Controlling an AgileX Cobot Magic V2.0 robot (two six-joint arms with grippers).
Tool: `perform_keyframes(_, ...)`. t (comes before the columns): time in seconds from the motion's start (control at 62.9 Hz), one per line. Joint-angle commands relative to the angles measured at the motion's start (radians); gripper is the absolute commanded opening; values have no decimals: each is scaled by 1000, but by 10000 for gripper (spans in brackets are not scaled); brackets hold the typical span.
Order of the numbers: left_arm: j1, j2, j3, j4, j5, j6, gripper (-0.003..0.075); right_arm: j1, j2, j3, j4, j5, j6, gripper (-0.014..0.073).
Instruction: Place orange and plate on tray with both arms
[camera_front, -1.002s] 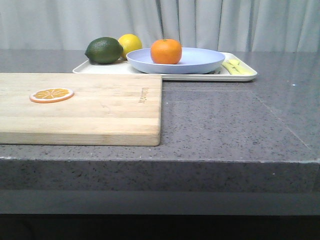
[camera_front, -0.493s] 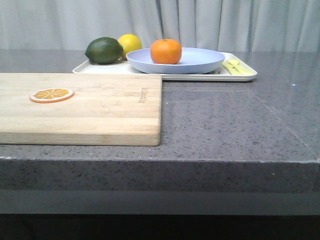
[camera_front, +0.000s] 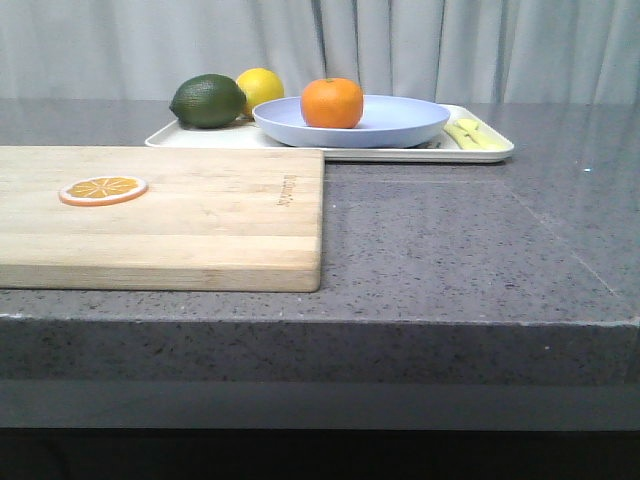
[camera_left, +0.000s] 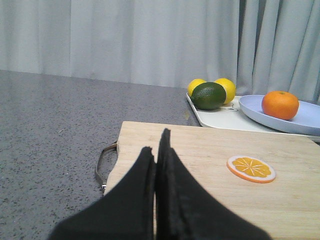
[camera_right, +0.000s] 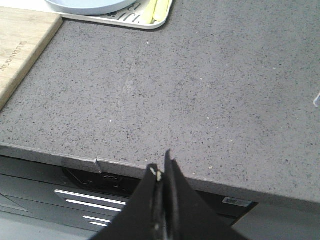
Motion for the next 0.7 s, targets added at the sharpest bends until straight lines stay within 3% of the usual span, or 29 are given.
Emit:
perform_keyframes(0.0,3,-18,26,-10,-84,-1,-20,-4,11,-22,-14,-69,-1,-67)
perform_keyframes(0.239,3,-18,26,-10,-84,-1,-20,-4,-11,26,-20,-127,-1,-67)
perform_keyframes(0.684,3,-18,26,-10,-84,-1,-20,-93,-254,561,-21,-863,-1,-67)
